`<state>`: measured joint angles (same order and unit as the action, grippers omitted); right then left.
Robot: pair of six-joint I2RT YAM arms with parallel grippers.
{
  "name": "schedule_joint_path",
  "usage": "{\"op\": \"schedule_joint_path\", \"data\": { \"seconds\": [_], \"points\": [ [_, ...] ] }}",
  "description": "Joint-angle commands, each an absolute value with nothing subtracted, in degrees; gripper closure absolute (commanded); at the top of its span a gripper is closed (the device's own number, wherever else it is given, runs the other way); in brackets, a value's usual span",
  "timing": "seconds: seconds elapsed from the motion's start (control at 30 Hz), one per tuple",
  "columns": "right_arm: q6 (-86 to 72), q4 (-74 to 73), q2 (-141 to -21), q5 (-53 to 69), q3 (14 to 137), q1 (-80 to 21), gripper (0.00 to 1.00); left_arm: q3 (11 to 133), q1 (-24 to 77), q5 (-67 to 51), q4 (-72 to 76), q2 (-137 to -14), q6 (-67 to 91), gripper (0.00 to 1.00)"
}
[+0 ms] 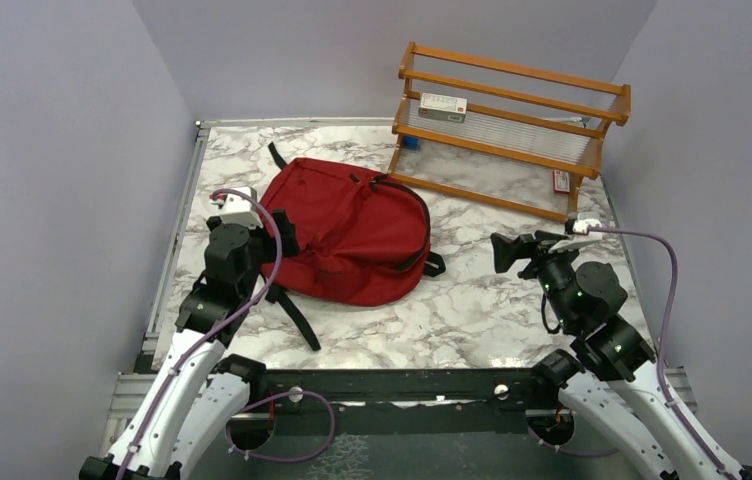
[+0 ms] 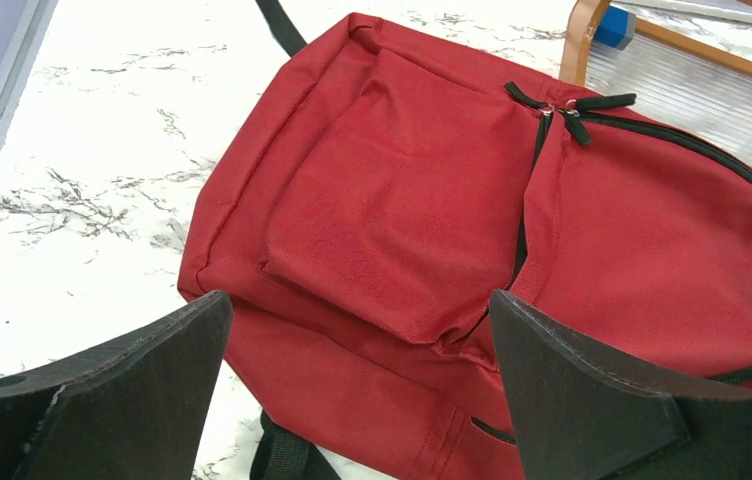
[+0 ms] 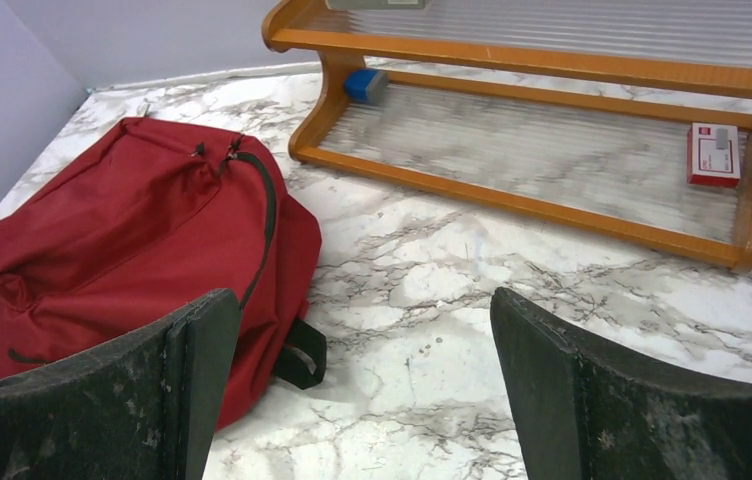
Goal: Pack the student bag
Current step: Reset both arms
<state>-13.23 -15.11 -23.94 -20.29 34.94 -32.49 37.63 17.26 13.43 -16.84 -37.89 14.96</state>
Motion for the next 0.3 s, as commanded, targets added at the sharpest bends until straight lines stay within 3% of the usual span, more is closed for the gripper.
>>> {"op": "schedule_joint_path", "data": {
  "seconds": [0.0, 0.27],
  "points": [
    [-11.1, -11.6, -22.0, -23.0, 32.7, -32.1, 0.00, 37.2, 17.0, 13.8, -15.5, -36.2, 13.5, 0.01],
    [-10.4, -10.5, -21.2, -24.0, 31.4, -32.1, 0.00, 36.7, 17.0, 15.3, -16.0, -33.3, 14.6, 0.01]
  ]
}}
